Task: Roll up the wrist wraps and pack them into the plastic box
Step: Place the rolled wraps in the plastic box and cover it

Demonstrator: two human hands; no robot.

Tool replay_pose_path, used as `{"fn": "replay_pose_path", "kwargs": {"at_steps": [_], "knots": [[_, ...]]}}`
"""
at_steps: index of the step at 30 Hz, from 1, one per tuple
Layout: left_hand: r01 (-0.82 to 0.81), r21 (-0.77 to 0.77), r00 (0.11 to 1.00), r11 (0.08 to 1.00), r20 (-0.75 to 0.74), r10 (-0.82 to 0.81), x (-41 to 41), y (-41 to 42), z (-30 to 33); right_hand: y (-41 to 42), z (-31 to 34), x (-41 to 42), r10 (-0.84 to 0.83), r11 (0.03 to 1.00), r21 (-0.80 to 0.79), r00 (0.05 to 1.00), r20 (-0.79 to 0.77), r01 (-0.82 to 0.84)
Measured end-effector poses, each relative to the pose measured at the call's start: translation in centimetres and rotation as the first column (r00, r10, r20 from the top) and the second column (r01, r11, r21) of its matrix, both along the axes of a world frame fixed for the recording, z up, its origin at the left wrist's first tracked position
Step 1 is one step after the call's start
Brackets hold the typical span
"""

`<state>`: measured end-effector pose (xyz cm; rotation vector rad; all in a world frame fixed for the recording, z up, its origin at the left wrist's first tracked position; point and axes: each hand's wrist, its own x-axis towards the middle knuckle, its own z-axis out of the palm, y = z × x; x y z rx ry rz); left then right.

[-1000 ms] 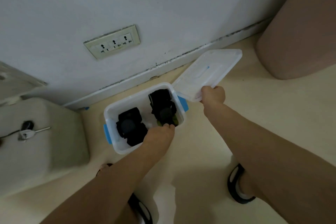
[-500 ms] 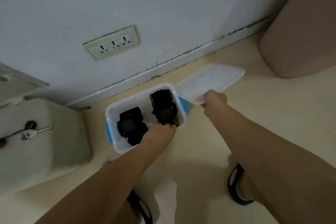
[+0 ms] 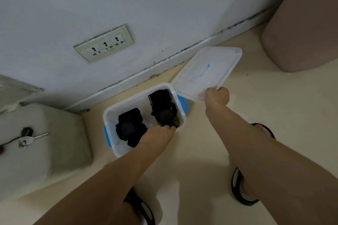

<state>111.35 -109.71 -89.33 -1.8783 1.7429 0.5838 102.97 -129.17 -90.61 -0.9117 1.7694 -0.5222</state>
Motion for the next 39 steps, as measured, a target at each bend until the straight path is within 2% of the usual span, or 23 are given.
{"fn": "replay_pose_path", "kwargs": {"at_steps": [4,7,12,15,18,21,23,26,28,30,33,35,37,39], "knots": [[0.003,0.000,1.000,1.000,0.007,-0.003,0.2,-0.1,-0.1,1.2,0.1,0.0,0.080,0.992,-0.099,0.997,-0.009,-0.081],[-0.008,0.002,1.000,1.000,-0.001,0.008,0.2,-0.2,-0.2,2.1,0.2,-0.5,0.050,0.992,-0.121,0.997,0.054,-0.044],[0.015,0.028,1.000,0.999,-0.019,-0.015,-1.0,0.5,-0.7,3.2,-1.2,-2.5,-0.207,0.978,0.076,0.943,0.260,0.194],[0.025,0.024,0.999,0.999,-0.023,-0.025,-1.5,0.7,-0.9,3.7,-1.5,-3.2,-0.302,0.951,0.169,0.890,0.341,0.258],[0.009,0.019,1.000,1.000,-0.020,-0.009,-0.9,0.6,-0.9,4.2,-0.6,-3.3,-0.315,0.943,0.266,0.798,0.513,0.200],[0.005,0.025,1.000,1.000,-0.022,-0.004,-0.5,0.4,-0.9,4.3,-0.1,-3.5,-0.116,0.982,0.188,0.795,0.595,0.002],[-0.003,0.034,1.000,0.999,-0.028,0.004,-0.6,0.4,-0.9,4.0,0.0,-3.3,-0.008,0.992,0.113,0.853,0.522,-0.059],[0.014,0.050,0.999,0.999,-0.035,-0.013,-1.1,0.5,-0.8,4.0,0.6,-2.2,0.100,0.995,-0.041,0.945,0.311,-0.092],[0.027,0.066,0.998,0.997,-0.053,-0.023,-2.0,0.7,-0.9,4.8,1.3,-1.3,0.187,0.975,-0.157,0.961,0.205,-0.157],[0.042,0.082,0.996,0.996,-0.079,-0.035,-3.0,1.1,-1.0,5.6,1.3,-0.6,0.209,0.961,-0.222,0.961,0.183,-0.166],[0.055,0.101,0.994,0.993,-0.102,-0.045,-3.7,1.6,-1.3,5.1,0.7,0.1,0.068,0.983,-0.182,0.973,0.219,-0.028],[0.050,0.091,0.994,0.995,-0.097,-0.041,-3.7,1.8,-1.6,3.9,0.2,0.0,-0.113,0.990,-0.053,0.950,0.290,0.134],[0.056,0.079,0.995,0.995,-0.090,-0.049,-3.5,1.9,-1.5,2.8,-0.2,-0.6,-0.294,0.956,0.110,0.860,0.418,0.273],[0.074,0.075,0.994,0.994,-0.089,-0.068,-3.2,1.8,-1.6,2.4,-0.5,-1.4,-0.381,0.924,0.184,0.786,0.487,0.335]]}}
